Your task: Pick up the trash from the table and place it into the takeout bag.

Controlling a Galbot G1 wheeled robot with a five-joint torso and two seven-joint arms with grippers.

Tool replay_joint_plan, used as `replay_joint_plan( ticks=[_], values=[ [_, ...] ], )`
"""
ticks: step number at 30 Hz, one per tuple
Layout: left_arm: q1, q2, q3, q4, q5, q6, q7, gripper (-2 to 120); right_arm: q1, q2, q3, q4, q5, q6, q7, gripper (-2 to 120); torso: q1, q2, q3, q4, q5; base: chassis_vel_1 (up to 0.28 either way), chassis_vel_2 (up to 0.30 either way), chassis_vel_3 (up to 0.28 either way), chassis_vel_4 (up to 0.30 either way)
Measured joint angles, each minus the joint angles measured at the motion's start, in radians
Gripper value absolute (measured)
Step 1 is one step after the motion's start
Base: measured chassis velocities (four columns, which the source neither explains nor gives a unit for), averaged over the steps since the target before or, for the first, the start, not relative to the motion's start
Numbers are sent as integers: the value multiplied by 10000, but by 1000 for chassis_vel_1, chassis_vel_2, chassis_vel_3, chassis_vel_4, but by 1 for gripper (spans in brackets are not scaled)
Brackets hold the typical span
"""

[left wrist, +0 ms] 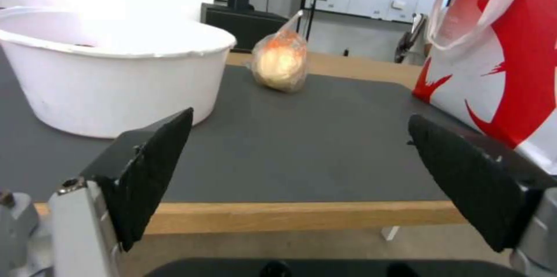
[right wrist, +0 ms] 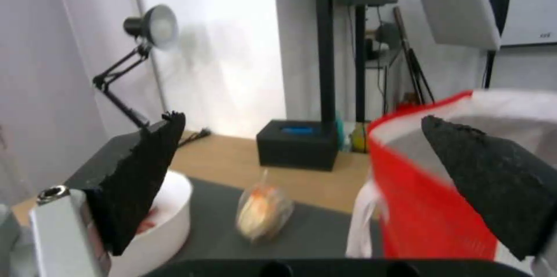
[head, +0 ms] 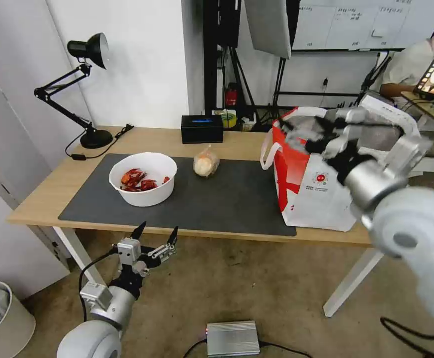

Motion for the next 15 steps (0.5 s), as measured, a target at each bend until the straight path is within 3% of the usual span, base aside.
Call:
replay_joint_plan(
  ticks=[8, 12, 15],
  values=[
    [-18, -6, -27, 27, -5, -110, 1, 100, -1671, 274, -288, 400, -1333, 118, 637, 100, 0, 0, 0, 0, 0, 0, 0, 0, 0],
    [-33, 55, -71, 38, -17, -137, 13, 100, -2761, 324, -326, 412, -2151, 604, 741, 100, 0, 0, 0, 1, -1, 0, 0, 0, 0],
    [-59, 94, -85, 93, -27, -147, 25, 100, -3850, 453, -414, 235, -3151, 1517, 344, 100, -1, 0, 0, -2, 0, 0, 0, 0, 0]
  ],
)
